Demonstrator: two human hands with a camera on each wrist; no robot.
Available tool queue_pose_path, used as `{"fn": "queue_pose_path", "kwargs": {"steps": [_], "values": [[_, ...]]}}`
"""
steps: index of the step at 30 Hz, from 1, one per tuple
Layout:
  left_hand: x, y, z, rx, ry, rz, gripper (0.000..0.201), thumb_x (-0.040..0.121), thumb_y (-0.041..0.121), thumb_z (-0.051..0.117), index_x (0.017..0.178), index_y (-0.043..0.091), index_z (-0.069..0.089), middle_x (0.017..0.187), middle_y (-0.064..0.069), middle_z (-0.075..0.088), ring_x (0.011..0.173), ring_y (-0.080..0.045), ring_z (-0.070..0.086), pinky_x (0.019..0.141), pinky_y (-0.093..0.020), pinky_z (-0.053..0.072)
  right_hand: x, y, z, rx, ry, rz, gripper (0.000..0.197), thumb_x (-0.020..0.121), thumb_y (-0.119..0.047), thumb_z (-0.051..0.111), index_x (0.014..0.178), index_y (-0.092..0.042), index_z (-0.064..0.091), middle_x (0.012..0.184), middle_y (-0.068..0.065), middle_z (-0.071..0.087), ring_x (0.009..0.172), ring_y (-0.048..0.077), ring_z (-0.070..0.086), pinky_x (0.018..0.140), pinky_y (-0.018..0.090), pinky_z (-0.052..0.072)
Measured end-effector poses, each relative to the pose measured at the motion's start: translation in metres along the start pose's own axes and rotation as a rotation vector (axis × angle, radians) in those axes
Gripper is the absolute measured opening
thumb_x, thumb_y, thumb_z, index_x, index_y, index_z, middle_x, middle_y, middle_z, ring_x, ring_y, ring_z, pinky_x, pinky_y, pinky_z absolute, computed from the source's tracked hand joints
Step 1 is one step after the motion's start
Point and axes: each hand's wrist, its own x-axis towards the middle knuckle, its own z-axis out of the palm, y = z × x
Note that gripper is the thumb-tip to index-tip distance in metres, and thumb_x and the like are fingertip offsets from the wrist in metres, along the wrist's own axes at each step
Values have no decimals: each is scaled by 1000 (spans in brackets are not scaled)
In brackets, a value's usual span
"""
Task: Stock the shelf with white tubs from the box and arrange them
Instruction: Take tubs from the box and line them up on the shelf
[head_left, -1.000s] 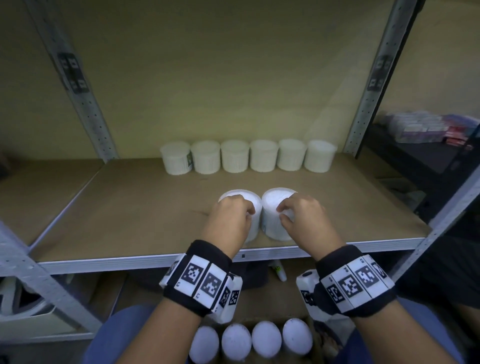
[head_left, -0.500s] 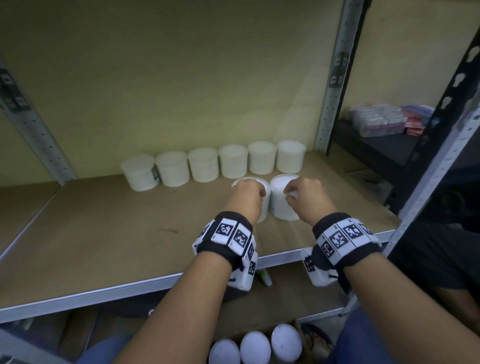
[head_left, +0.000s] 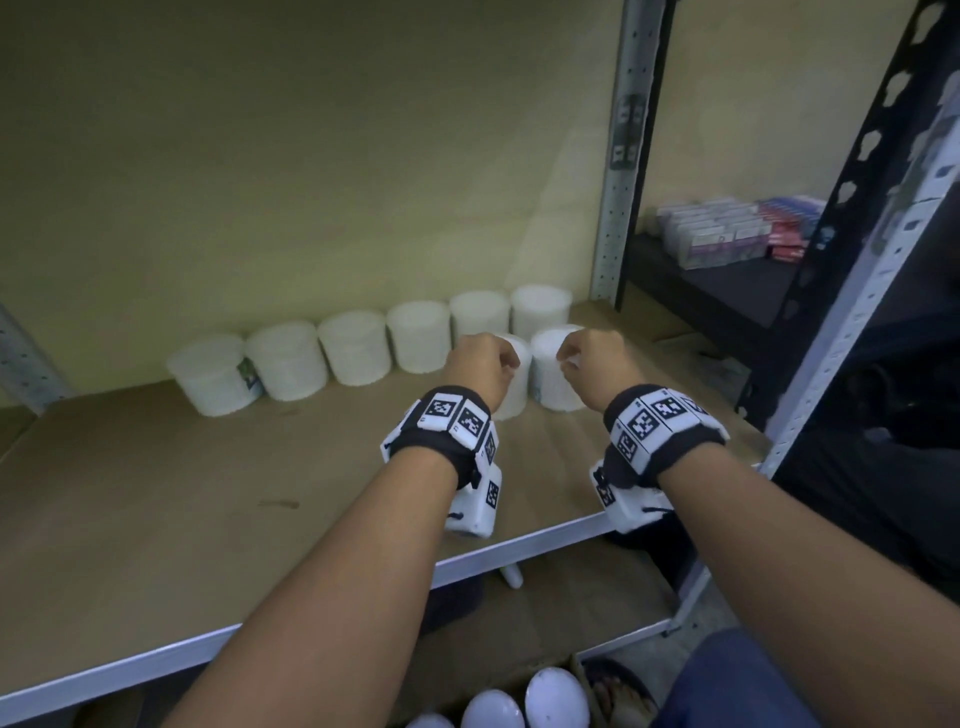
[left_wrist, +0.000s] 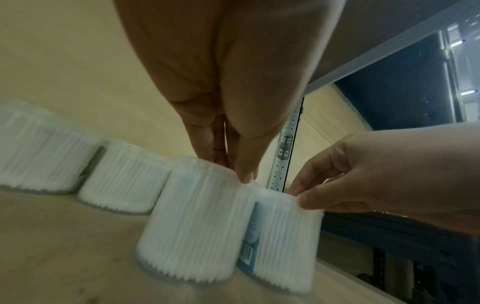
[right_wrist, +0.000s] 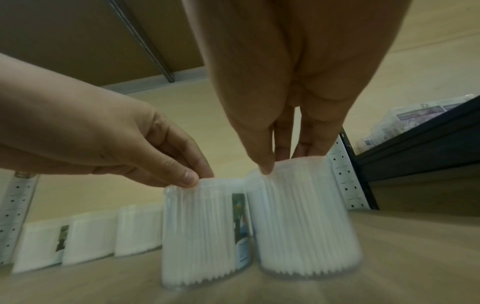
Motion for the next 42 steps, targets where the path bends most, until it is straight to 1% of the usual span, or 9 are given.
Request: {"fn": "queue_pose_path", "kwargs": {"steps": [8, 17, 20, 24, 28, 31, 35, 39, 42], "values": [[23, -1, 12, -24, 33, 5, 19, 89, 10, 61, 103, 11, 74, 109, -8, 72, 103, -21, 67, 95, -28, 51, 28, 10, 1, 6, -3, 0, 25, 93, -7, 51, 110, -11, 69, 119, 13, 63, 107, 30, 61, 95, 35, 50], [37, -3, 17, -44, 58, -4, 19, 89, 10, 62, 103, 10, 74, 108, -9, 73, 102, -19, 67, 85, -16, 42, 45, 14, 4, -16, 11, -29, 26, 93, -5, 49, 110, -9, 68, 118, 15, 64, 106, 31, 62, 93, 36, 51], [38, -2, 16, -34, 49, 1, 20, 90, 10, 61, 104, 10, 74, 110, -9, 72, 103, -19, 66, 85, -16, 41, 47, 13, 2, -35, -8, -36, 27, 93, -4, 49, 113, -8, 67, 121, 15, 62, 108, 30, 61, 95, 36, 50], [33, -1, 11, 13, -11, 18, 26, 92, 10, 56, 113, 13, 70, 121, -10, 66, 111, -21, 63, 90, -20, 43, 41, 14, -2, -39, -54, -60, 34, 92, -4, 51, 124, -8, 61, 134, 14, 54, 120, 28, 55, 101, 31, 45], [16, 1, 5, 71, -77, 81, 39, 87, 19, 62, 125, 15, 60, 134, -6, 54, 123, -21, 53, 104, -29, 41, 16, 15, -2, -35, -23, -94, 40, 91, -12, 55, 131, -10, 55, 138, 13, 50, 126, 27, 49, 104, 33, 42], [-5, 5, -2, 128, -107, 96, 44, 86, 26, 64, 128, 16, 57, 134, -6, 50, 127, -21, 48, 107, -32, 38, -12, 17, -2, -4, -35, -84, 39, 90, -15, 57, 128, -12, 54, 133, 11, 52, 122, 26, 51, 102, 35, 44], [-45, 13, -17, 145, -157, 73, 44, 85, 29, 64, 126, 18, 58, 130, -4, 53, 124, -21, 50, 105, -34, 41, -58, 17, -4, 6, -135, -51, 38, 89, -20, 57, 126, -18, 55, 130, 7, 54, 119, 25, 53, 100, 40, 47], [-95, 21, -26, 103, -203, 65, 38, 87, 32, 63, 123, 22, 59, 125, 0, 56, 117, -18, 53, 97, -31, 43, -103, 16, -2, 38, -191, -116, 32, 87, -20, 56, 119, -19, 61, 123, 3, 60, 108, 23, 59, 92, 36, 51], [-132, 22, -22, 76, -253, 82, 30, 86, 33, 62, 114, 24, 62, 117, 2, 60, 103, -14, 56, 90, -28, 45, -137, 21, 2, 69, -205, -141, 24, 87, -20, 56, 110, -19, 65, 109, 1, 66, 100, 20, 62, 87, 34, 52]]}}
